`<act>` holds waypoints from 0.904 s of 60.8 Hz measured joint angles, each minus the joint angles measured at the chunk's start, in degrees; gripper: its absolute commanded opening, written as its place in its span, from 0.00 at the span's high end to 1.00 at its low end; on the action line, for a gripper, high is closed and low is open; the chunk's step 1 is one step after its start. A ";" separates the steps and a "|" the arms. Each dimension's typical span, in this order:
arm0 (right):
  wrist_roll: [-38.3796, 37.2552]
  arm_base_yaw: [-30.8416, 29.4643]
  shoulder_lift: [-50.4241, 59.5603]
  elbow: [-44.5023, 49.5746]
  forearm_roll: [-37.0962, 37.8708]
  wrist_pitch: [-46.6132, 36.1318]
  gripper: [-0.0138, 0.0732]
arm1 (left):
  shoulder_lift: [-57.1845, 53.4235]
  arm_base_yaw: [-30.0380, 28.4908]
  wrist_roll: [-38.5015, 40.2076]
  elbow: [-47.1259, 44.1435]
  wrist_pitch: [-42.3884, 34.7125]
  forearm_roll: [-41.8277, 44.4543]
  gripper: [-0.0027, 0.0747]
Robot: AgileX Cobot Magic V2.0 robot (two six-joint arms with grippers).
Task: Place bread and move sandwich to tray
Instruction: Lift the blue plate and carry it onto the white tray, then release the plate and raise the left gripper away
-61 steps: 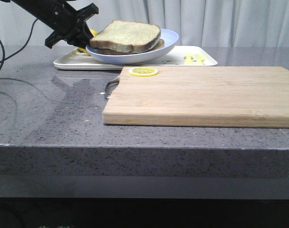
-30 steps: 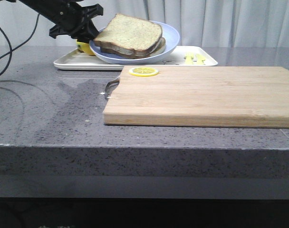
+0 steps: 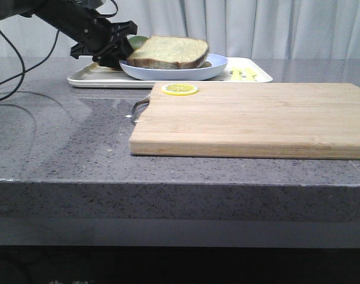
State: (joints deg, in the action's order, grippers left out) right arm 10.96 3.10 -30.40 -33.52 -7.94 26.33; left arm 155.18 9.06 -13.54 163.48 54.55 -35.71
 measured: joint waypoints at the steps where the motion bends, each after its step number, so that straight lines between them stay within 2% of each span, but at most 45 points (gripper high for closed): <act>1: 0.00 0.00 0.00 0.00 0.00 0.00 0.97 | 0.00 0.00 0.00 0.16 0.00 -0.16 0.57; 9: 0.00 0.00 0.00 0.00 0.00 0.00 0.97 | 0.34 -0.50 0.00 3.43 1.05 -1.22 0.59; 14: -0.11 0.00 0.00 0.00 0.00 0.00 0.97 | 0.08 -0.88 0.00 4.35 1.43 -1.56 0.64; 21: -0.11 0.00 0.00 0.00 0.00 0.00 0.97 | -0.39 -1.64 0.00 4.45 2.32 -1.87 0.77; 29: -0.11 0.00 0.00 0.00 0.00 0.00 0.97 | -2.16 -2.14 0.00 4.45 5.44 -1.87 0.99; 51: -0.11 0.00 0.00 0.00 0.00 0.00 0.97 | -7.76 -2.23 0.00 4.58 16.93 -2.76 0.99; 55: -0.11 0.00 0.00 0.00 0.00 0.12 0.97 | -8.94 -2.23 1.92 4.70 17.63 -3.05 0.99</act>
State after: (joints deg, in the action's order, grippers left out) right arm 10.85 3.10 -30.40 -33.52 -7.94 26.44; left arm 146.24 6.82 -11.62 168.19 72.19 -38.76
